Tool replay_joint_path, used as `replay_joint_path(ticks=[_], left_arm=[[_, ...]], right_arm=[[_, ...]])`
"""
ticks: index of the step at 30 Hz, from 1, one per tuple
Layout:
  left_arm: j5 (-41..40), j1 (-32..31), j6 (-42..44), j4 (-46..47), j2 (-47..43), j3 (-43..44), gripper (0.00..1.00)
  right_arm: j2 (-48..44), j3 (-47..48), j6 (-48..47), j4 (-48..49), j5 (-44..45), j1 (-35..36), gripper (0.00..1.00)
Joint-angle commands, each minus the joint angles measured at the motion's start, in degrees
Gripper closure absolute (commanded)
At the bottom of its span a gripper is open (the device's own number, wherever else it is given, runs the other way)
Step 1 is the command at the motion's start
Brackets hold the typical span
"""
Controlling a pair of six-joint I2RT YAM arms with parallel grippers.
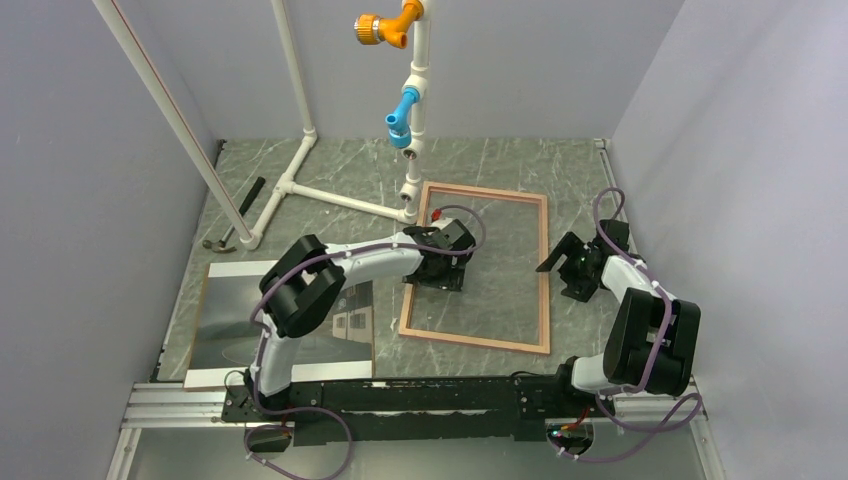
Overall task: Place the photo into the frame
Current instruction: Pick up the photo frame item from the photo frame.
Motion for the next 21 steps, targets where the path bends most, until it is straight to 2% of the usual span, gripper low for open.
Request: replay_joint_path(ticks=[1,8,14,21], left_arm=[[-3.59,-1.0,0.39,-6.58,3.49,5.06,0.08],[1.99,-0.62,2.34,-6.73,7.17,7.77,0.06],[12.86,0.41,2.65,2.45,4.04,1.94,0.07],[22.36,0.53,2.83,12.64,1.57,-2.54,0.09]], right_arm=[[0.44,-0.53,0.63,2.41,-2.18,-0.27,0.13],[0.85,-0.44,0.28,2.44,-4.2,-0.32,0.11],[0.74,-0.21,0.04,2.33,-6.53,-0.39,0.09],[0.92,-0.19,0.54,3.51,-14.56,-1.46,0.1]])
